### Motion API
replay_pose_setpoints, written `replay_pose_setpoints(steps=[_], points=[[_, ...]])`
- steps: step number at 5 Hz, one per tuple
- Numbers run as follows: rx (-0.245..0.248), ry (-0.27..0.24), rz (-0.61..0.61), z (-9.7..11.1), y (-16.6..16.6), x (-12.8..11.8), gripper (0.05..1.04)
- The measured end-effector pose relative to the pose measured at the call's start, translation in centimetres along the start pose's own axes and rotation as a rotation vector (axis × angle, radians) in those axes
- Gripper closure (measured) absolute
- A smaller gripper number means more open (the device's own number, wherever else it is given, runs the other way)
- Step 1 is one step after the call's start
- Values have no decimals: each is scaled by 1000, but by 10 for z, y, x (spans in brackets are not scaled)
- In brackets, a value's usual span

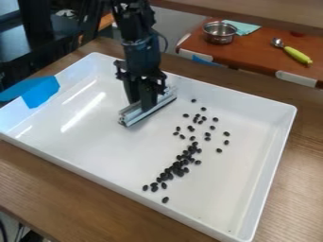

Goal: Sweep into pile

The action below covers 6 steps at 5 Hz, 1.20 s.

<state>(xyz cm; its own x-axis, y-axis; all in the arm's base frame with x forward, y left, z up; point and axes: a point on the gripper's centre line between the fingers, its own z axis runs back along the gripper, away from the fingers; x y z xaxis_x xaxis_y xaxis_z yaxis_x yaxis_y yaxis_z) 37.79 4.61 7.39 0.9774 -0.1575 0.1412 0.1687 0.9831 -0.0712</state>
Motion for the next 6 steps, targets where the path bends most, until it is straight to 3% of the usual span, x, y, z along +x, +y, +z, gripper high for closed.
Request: replay_pose_setpoints(steps=[2,4,6], points=[[7,-29,-31,-1,-13,11,741],[-51,-21,-83,-10,-40,9,741],[-66,-40,-173,-10,-55,-4,741]])
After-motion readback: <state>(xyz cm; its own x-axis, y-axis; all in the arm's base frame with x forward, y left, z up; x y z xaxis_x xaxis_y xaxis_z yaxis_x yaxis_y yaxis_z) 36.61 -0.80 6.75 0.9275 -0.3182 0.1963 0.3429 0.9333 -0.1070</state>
